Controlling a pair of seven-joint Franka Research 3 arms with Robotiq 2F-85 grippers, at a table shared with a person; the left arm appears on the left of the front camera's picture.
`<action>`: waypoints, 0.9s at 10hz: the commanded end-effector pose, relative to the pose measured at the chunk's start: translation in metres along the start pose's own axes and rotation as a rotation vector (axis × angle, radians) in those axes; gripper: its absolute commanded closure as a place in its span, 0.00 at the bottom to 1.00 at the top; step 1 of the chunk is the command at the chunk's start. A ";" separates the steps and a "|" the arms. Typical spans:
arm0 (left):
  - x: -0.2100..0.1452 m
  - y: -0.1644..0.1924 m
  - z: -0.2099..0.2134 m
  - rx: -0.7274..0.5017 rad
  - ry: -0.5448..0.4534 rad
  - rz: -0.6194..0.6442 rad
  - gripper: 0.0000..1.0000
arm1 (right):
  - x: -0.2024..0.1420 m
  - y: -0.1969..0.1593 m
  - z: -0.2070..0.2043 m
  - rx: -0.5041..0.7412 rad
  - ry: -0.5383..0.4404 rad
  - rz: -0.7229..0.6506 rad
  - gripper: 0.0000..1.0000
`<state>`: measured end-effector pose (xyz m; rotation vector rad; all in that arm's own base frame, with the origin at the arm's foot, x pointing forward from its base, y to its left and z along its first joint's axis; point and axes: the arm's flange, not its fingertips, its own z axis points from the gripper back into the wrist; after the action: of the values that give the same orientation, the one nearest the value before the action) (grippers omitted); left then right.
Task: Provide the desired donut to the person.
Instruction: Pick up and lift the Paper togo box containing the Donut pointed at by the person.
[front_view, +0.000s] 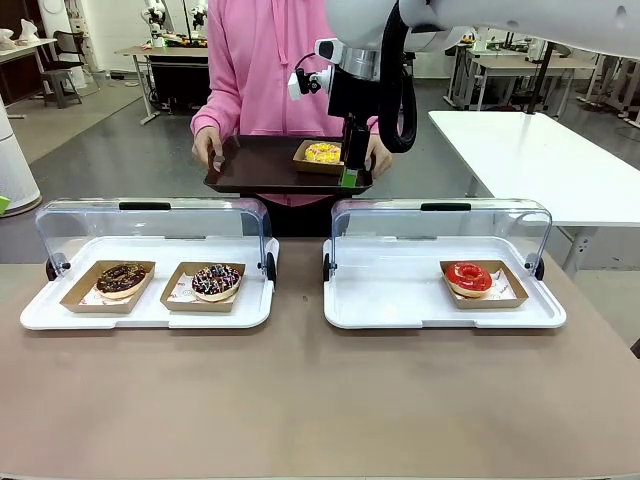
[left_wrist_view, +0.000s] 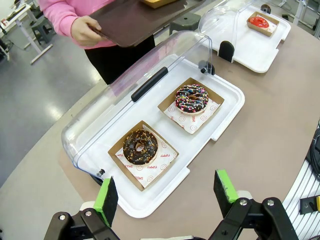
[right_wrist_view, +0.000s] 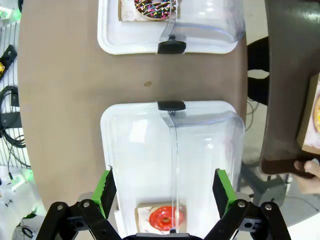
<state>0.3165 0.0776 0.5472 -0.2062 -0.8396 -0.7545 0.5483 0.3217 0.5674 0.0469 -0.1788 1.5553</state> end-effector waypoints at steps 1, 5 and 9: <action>-0.001 0.001 0.000 -0.005 -0.003 0.004 0.00 | 0.000 0.000 0.000 0.000 0.000 0.000 0.00; -0.001 0.001 0.000 -0.005 -0.003 0.004 0.00 | -0.169 0.084 0.094 -0.043 -0.206 -0.045 0.00; -0.001 0.001 0.000 -0.005 -0.003 0.004 0.00 | -0.310 0.185 0.068 -0.241 -0.441 -0.304 0.00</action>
<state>0.3165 0.0782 0.5473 -0.2059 -0.8398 -0.7530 0.3791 0.0038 0.6020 0.2475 -0.5897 1.2587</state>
